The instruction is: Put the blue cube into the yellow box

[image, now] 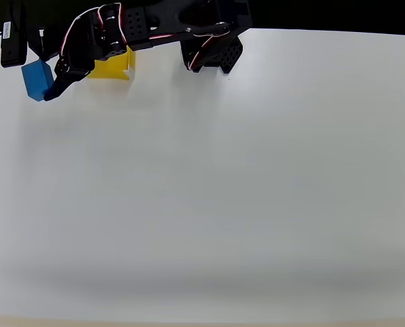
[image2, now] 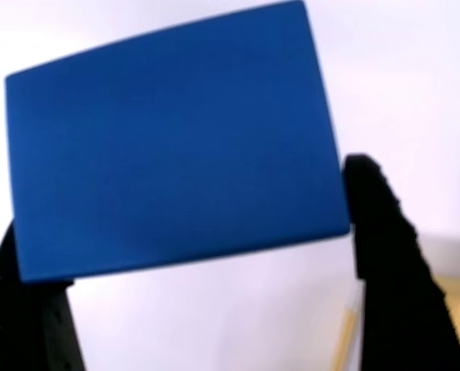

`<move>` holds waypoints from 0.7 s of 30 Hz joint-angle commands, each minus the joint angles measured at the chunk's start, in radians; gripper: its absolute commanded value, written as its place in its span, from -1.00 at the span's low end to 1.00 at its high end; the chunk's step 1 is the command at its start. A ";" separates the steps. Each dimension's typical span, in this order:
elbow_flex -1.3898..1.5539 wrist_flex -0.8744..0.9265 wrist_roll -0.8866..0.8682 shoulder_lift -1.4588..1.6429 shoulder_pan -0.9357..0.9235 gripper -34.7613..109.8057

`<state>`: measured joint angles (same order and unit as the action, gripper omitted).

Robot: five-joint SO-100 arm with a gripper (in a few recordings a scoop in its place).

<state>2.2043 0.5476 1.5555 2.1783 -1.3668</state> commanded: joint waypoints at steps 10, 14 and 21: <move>0.183 0.224 0.028 0.405 -0.230 -0.13; 0.192 0.311 0.014 0.445 -0.278 -0.13; 0.207 0.353 -0.035 0.442 -0.327 -0.14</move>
<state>2.4268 0.8836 1.5263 2.5587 -1.6567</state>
